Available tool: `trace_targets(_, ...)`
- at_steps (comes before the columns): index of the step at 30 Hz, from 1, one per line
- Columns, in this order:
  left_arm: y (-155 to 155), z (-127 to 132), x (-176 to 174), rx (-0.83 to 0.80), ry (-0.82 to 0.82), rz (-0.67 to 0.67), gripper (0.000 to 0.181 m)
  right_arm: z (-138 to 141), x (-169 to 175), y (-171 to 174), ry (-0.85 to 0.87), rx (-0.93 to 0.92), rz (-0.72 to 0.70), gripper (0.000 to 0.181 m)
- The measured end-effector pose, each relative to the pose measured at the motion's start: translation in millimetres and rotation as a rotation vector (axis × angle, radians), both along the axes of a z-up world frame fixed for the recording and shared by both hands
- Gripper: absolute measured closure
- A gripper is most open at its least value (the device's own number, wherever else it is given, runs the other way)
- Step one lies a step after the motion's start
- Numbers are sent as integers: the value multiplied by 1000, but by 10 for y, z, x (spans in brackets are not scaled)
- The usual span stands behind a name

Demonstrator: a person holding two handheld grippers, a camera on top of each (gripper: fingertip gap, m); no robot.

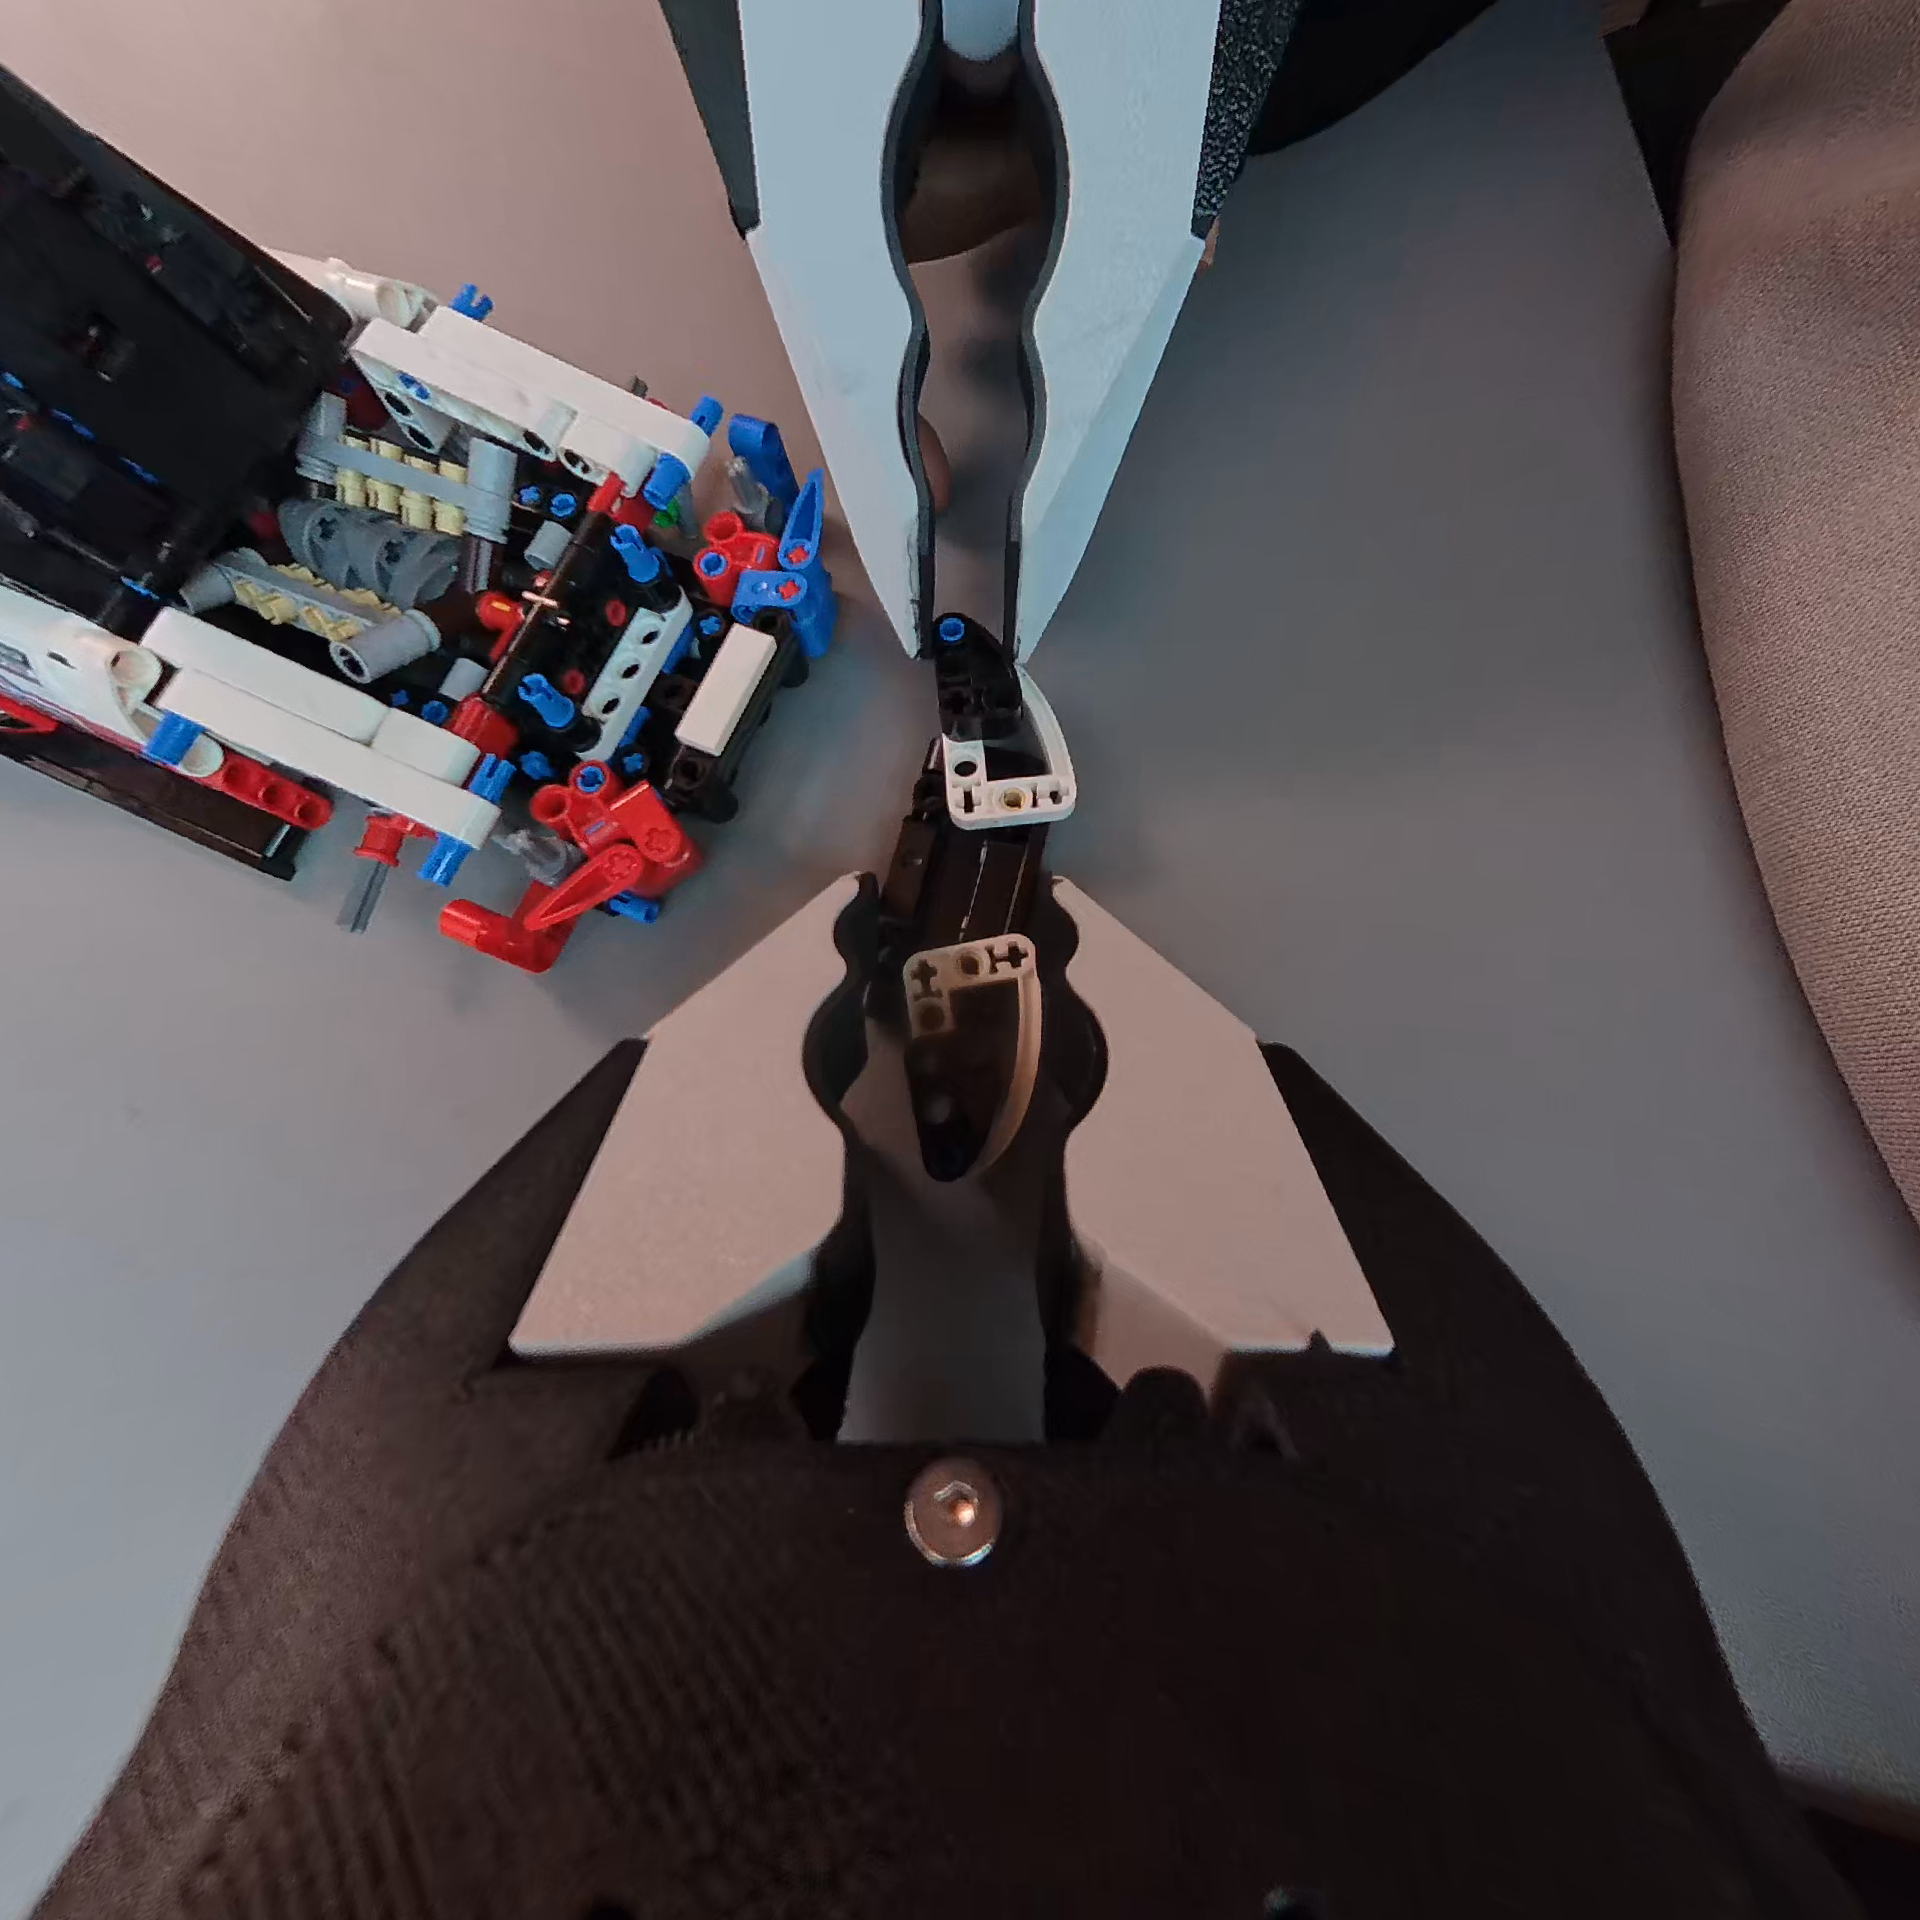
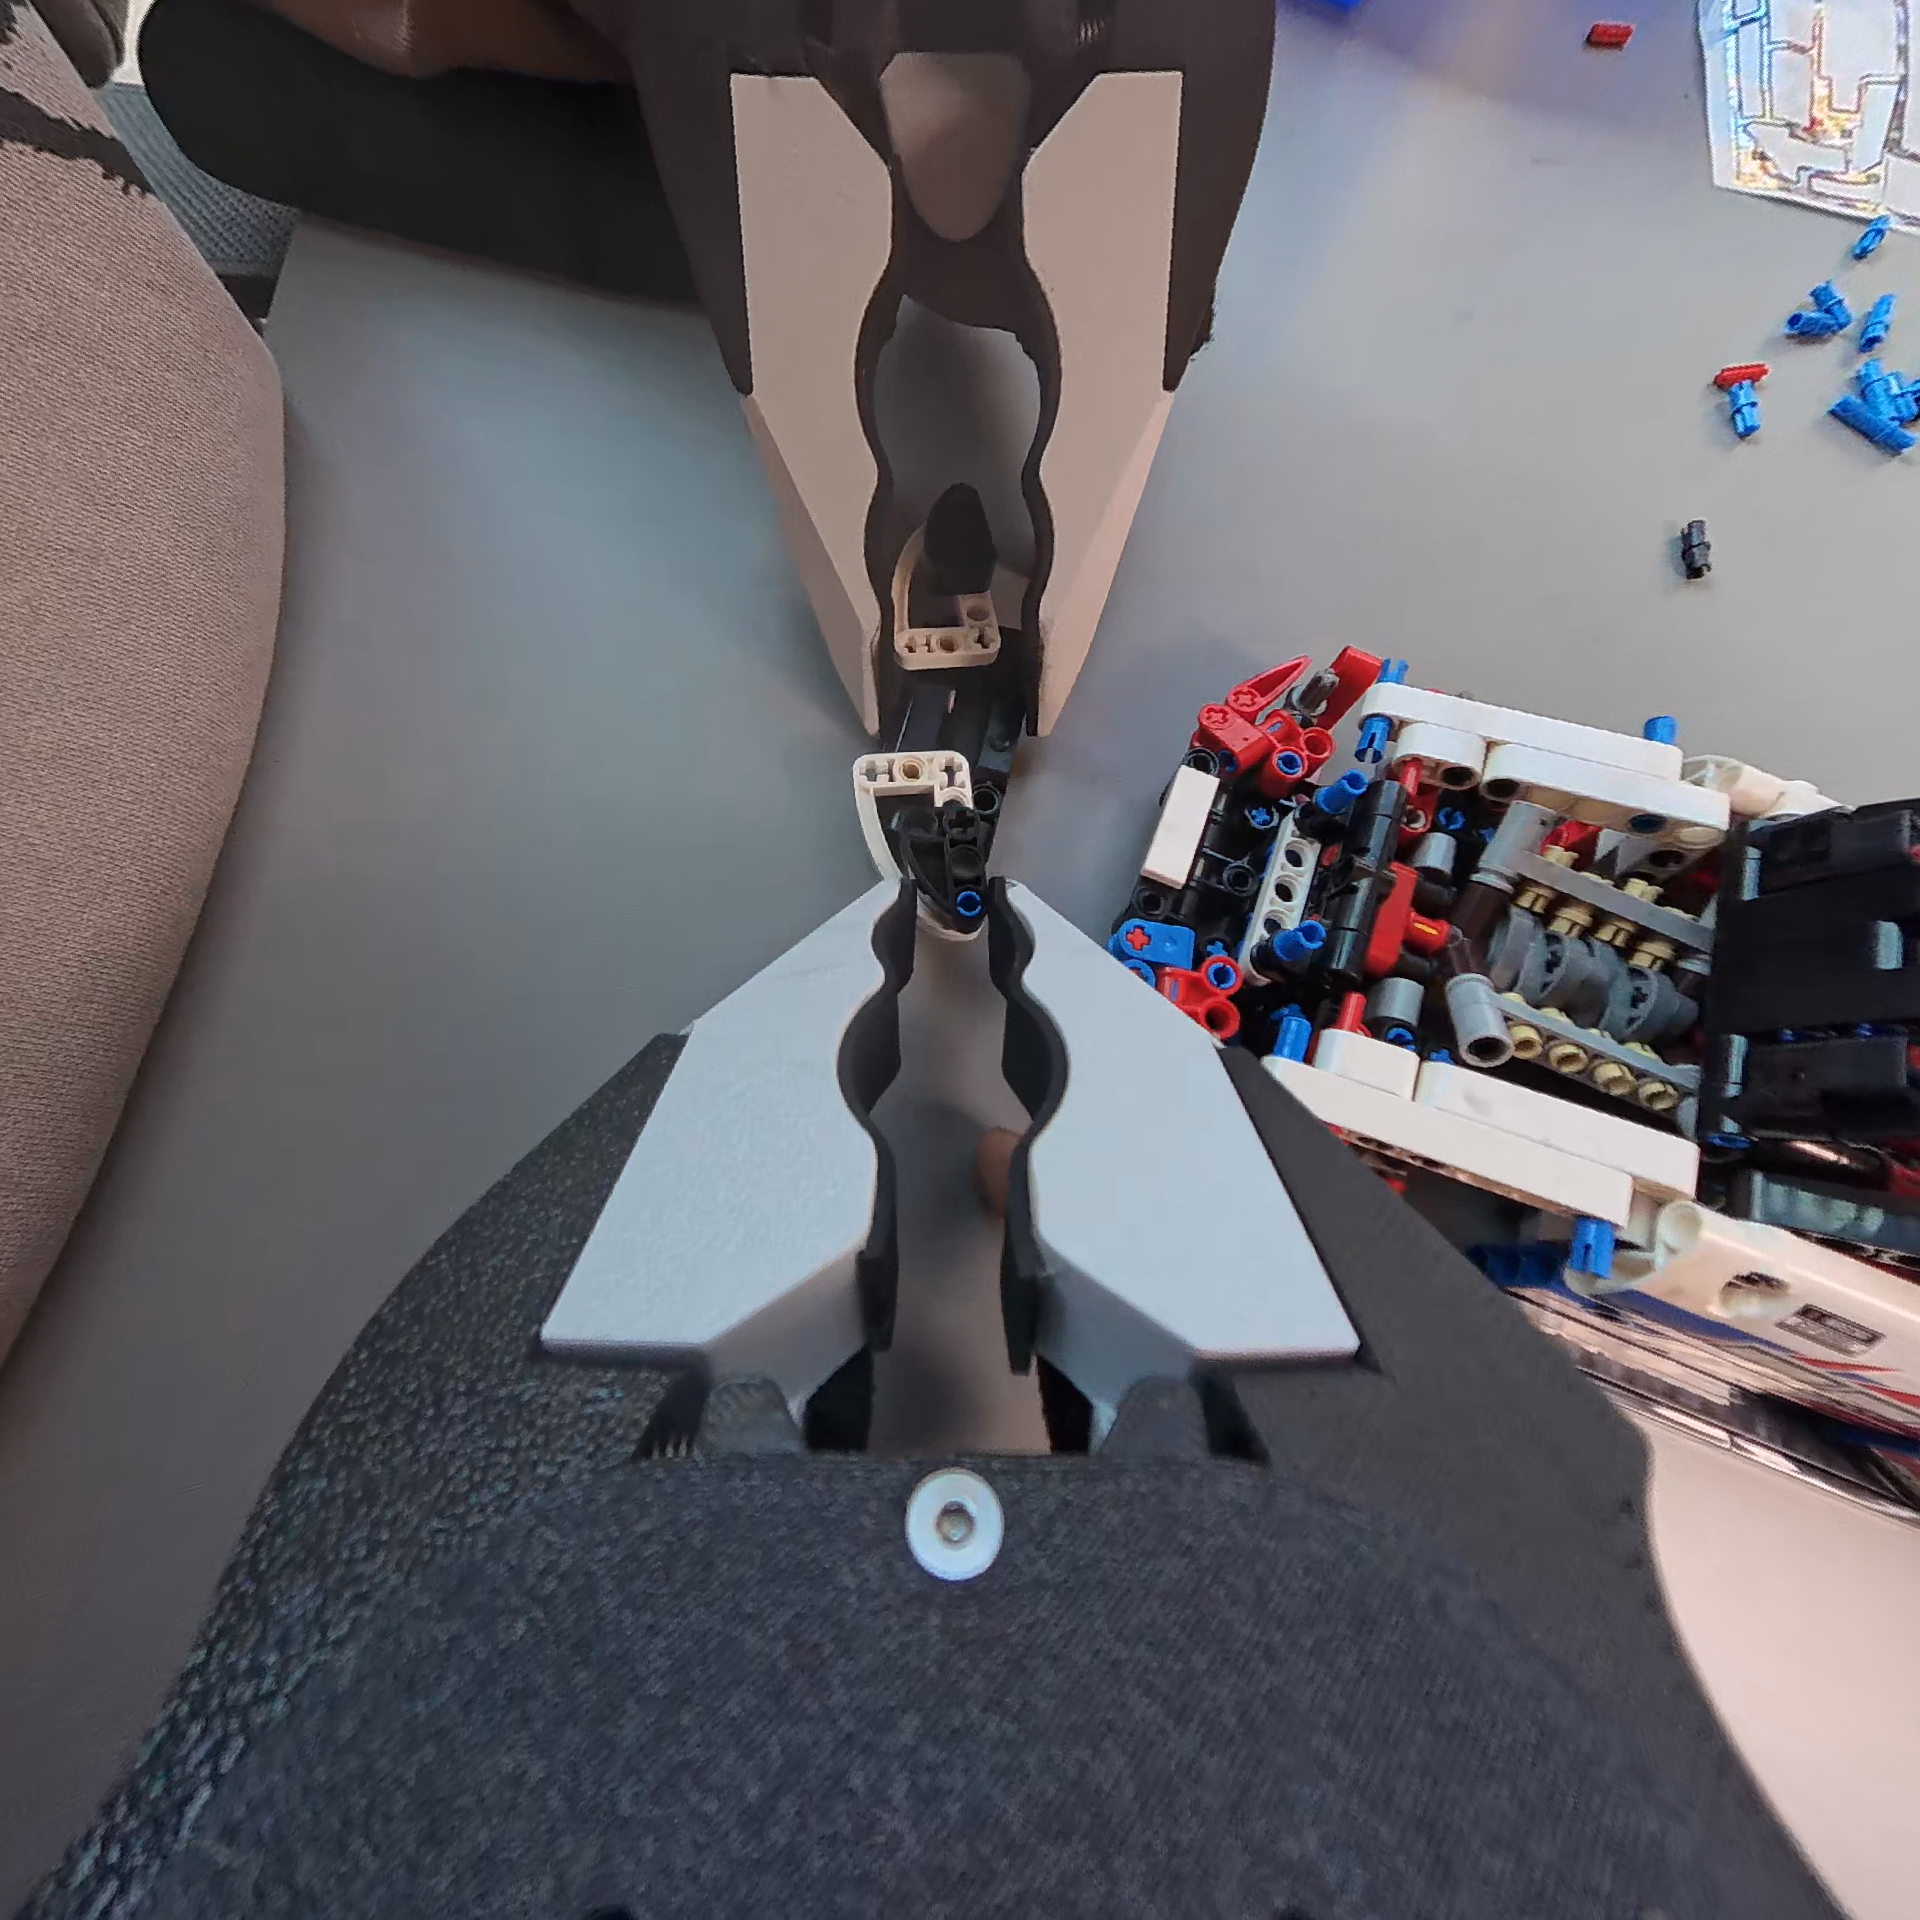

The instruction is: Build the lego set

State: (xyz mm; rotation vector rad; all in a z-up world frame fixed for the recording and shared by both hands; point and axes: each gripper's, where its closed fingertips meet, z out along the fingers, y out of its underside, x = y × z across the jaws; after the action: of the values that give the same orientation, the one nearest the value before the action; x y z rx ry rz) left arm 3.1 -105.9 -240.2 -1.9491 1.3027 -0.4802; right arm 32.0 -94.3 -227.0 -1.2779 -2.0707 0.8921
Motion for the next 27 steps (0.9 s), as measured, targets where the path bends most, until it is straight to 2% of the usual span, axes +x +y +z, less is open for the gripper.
trace_targets(17,91,2,-97,-14,-13,69,154,34,-17,111,13,3,-73,169)
trace_targets(22,107,72,-146,-24,-66,88,147,482,-43,274,131,14,-144,161)
trace_targets(27,310,343,-295,41,-210,204,142,926,-324,700,211,148,-284,146)
